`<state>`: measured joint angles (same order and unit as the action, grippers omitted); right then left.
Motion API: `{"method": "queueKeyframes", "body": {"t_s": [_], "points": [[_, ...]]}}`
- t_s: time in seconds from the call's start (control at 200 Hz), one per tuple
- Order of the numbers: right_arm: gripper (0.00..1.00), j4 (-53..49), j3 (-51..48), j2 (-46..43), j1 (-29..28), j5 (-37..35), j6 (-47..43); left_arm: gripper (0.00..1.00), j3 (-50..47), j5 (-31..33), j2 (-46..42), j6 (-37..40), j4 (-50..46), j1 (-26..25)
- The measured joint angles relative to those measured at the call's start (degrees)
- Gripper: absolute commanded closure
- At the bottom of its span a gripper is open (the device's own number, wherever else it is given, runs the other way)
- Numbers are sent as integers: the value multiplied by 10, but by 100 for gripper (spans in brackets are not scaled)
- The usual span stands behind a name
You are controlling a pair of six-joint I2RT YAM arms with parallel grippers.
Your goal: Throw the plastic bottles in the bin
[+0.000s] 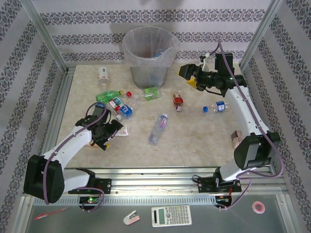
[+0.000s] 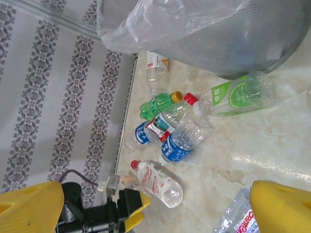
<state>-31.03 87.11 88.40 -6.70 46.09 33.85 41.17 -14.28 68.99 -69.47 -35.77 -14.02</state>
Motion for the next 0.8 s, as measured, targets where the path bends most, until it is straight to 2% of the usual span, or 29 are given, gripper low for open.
{"method": "queueKeyframes", "body": {"t_s": [0.295, 0.654, 0.799], "points": [[2, -24, -28, -17, -29, 16, -23, 0, -37, 27, 17, -46, 110, 18], [2, -31, -29, -17, -53, 27, -38, 0, -37, 47, 75, -51, 147, 18], [2, -31, -29, -16, -53, 31, -39, 7, -32, 47, 101, -42, 154, 18]]}}
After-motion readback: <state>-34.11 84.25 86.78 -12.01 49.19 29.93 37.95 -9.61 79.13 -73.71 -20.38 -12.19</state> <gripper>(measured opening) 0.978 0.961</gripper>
